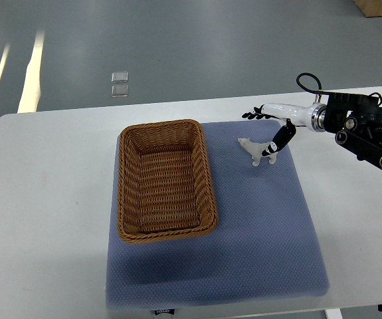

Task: Place white bear in brown basket with right hand
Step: 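Lower the right hand down onto the white polar bear figurine, then close the right hand's fingers around the white polar bear, then lift the bear and carry it over the wicker basket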

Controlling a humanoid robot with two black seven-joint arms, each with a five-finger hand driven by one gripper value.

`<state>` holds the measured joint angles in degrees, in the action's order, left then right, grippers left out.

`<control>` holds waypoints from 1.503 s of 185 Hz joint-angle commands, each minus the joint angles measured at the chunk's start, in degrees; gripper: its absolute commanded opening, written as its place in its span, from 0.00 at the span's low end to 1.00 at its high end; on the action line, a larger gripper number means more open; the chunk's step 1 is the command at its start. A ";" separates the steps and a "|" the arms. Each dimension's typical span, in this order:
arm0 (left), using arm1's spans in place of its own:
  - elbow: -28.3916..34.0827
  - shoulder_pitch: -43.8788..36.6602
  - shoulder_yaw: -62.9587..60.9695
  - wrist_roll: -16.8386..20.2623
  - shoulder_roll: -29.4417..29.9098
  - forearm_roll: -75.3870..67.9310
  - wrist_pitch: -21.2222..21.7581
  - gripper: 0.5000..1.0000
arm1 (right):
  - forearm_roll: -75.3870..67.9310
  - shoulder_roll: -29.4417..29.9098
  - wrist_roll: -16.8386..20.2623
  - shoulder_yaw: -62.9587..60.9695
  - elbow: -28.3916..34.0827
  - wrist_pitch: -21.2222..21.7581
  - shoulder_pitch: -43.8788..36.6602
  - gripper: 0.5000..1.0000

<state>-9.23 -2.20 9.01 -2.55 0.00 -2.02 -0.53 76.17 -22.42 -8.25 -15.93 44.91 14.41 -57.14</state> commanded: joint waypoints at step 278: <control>-0.09 1.14 -0.14 -0.35 0.00 -0.09 0.00 1.00 | 6.36 0.71 0.16 6.18 -1.93 -0.53 -1.48 0.00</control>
<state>-9.32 -1.05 8.87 -2.88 0.00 -2.11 -0.53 82.53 -21.66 -8.09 -9.67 42.98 14.28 -58.59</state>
